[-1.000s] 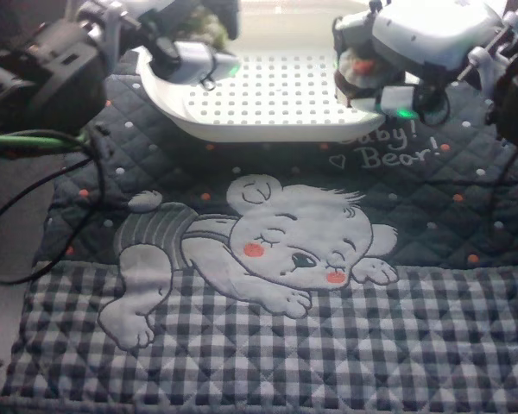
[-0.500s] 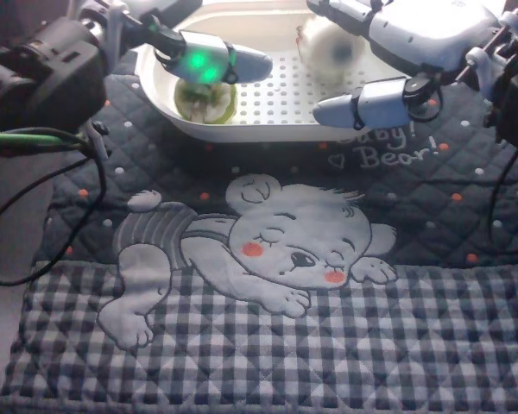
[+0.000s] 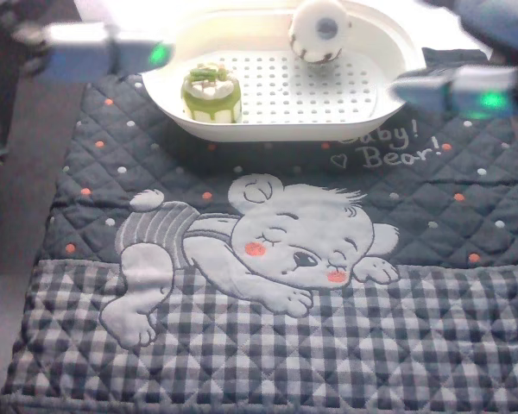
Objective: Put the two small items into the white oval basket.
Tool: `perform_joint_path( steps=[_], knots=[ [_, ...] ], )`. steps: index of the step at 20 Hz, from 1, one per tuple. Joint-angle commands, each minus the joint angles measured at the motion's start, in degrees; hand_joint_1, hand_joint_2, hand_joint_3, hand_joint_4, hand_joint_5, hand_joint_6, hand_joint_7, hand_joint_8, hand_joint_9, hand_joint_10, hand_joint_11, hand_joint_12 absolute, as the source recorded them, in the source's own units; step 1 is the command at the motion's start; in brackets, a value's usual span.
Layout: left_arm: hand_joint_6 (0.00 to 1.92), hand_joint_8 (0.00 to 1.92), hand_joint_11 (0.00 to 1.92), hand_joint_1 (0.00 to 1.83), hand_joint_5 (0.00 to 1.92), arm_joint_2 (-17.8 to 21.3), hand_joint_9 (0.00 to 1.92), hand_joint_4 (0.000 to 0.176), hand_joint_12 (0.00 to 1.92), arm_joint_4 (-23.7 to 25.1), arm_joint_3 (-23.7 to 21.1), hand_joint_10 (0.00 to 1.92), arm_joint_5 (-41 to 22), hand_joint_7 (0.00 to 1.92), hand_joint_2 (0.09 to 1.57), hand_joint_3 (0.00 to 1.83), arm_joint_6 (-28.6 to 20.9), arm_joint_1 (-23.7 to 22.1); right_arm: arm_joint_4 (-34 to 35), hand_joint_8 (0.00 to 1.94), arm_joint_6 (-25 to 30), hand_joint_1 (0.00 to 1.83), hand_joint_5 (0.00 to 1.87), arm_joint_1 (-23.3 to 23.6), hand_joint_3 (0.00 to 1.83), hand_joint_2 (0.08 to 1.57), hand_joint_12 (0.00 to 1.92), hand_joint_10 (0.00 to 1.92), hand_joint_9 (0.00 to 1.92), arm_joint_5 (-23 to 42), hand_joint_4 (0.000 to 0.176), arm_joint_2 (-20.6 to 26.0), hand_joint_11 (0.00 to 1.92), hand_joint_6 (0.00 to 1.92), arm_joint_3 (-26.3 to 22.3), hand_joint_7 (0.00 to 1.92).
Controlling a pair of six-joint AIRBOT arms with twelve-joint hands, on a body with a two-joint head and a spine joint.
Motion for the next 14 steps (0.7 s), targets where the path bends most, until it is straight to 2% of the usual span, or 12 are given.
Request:
perform_joint_path(
  steps=[1, 3, 5, 6, 7, 8, 9, 10, 11, 12, 14],
  knots=[
    [0.0, 0.0, 0.05, 0.69, 0.0, 1.7, 0.0, 0.176, 0.03, -0.6, -1.1, 0.0, -11.1, 0.0, 1.03, 0.01, -0.2, 0.0, 0.1, 0.0, 0.1, 0.36, 0.0, 0.5, 0.0, 1.23, 0.02, 0.0, 0.0, 8.4, 0.08, 2.2, 0.0, 0.0, -1.2, 0.0],
    [0.0, 0.0, 0.0, 0.67, 0.0, 5.7, 0.0, 0.176, 0.0, -0.5, -5.2, 0.0, -16.1, 0.0, 1.02, 0.01, -0.2, 2.6, -0.7, 0.0, 0.1, 0.36, 0.0, 0.4, 0.0, 1.2, 0.0, 0.0, 0.0, 9.5, 0.118, 6.8, 0.0, 0.0, -5.2, 0.0],
    [0.0, 0.0, 0.0, 0.67, 0.0, 8.1, 0.0, 0.176, 0.0, -0.9, -7.9, 0.0, -20.5, 0.0, 1.01, 0.0, -0.2, 5.5, -2.0, 0.0, 0.1, 0.29, 0.0, 0.3, 0.0, 1.15, 0.0, 0.0, 0.0, 9.9, 0.156, 9.9, 0.0, 0.0, -8.2, 0.0],
    [0.0, 0.0, 0.01, 0.65, 0.0, 9.0, 0.0, 0.176, 0.0, -1.3, -9.2, 0.0, -22.9, 0.0, 0.99, 0.0, -0.3, 7.2, -2.7, 0.0, 0.1, 0.27, 0.0, 0.3, 0.0, 1.14, 0.0, 0.0, 0.0, 10.2, 0.172, 11.1, 0.0, 0.0, -9.5, 0.0],
    [0.0, 0.0, 0.03, 0.63, 0.0, 9.8, 0.0, 0.176, 0.01, -1.5, -10.3, 0.0, -25.1, 0.0, 0.98, 0.0, -0.3, 8.9, -3.1, 0.0, 0.1, 0.28, 0.0, 0.2, 0.0, 1.15, 0.0, 0.0, 0.0, 11.1, 0.175, 12.2, 0.0, 0.0, -10.6, 0.0],
    [0.0, 0.0, 0.0, 0.66, 0.0, 10.4, 0.0, 0.176, 0.0, -2.3, -11.5, 0.0, -28.1, 0.0, 1.02, 0.01, -0.3, 11.2, -3.2, 0.0, 0.1, 0.28, 0.0, 0.0, 0.0, 1.18, 0.0, 0.0, 0.0, 12.2, 0.133, 13.2, 0.0, 0.0, -11.6, 0.0],
    [0.0, 0.0, 0.0, 0.66, 0.0, 10.6, 0.0, 0.176, 0.0, -3.1, -12.2, 0.0, -30.4, 0.0, 1.02, 0.01, -0.3, 13.4, -3.2, 0.0, 0.1, 0.28, 0.0, -0.9, 0.0, 1.18, 0.0, 0.0, 0.0, 12.9, 0.133, 13.7, 0.0, 0.0, -12.3, 0.0],
    [0.0, 0.0, 0.0, 0.65, 0.0, 10.6, 0.0, 0.176, 0.0, -4.1, -12.7, 0.0, -32.5, 0.0, 1.06, 0.02, -0.4, 15.7, -3.1, 0.0, 0.1, 0.29, 0.0, -2.7, 0.0, 1.18, 0.0, 0.0, 0.0, 14.6, 0.125, 14.4, 0.0, 0.0, -12.8, 0.0],
    [0.0, 0.0, 0.0, 0.64, 0.0, 10.3, 0.0, 0.176, 0.0, -4.8, -13.1, 0.0, -34.7, 0.0, 1.08, 0.03, -0.4, 17.9, -2.6, 0.0, 0.5, 0.27, 0.0, -5.4, 0.0, 1.17, 0.0, 0.0, 0.0, 17.3, 0.125, 15.1, 0.0, 0.0, -13.1, 0.0],
    [0.0, 0.0, 0.0, 0.63, 0.0, 10.1, 0.0, 0.176, 0.0, -5.1, -13.5, 0.0, -36.4, 0.0, 1.08, 0.02, -0.4, 19.1, -0.8, 0.0, 1.2, 0.24, 0.0, -7.9, 0.0, 1.17, 0.0, 0.0, 0.0, 19.2, 0.107, 15.6, 0.0, 0.0, -13.3, 0.0],
    [0.0, 0.0, 0.0, 0.66, 0.0, 10.1, 0.0, 0.176, 0.0, -6.1, -14.4, 0.0, -40.2, 0.0, 1.07, 0.01, -0.9, 22.3, 1.1, 0.0, 4.0, 0.22, 0.0, -14.6, 0.0, 1.14, 0.0, 0.0, 0.0, 26.0, 0.089, 15.7, 0.0, 0.0, -13.8, 0.0]
  ],
)
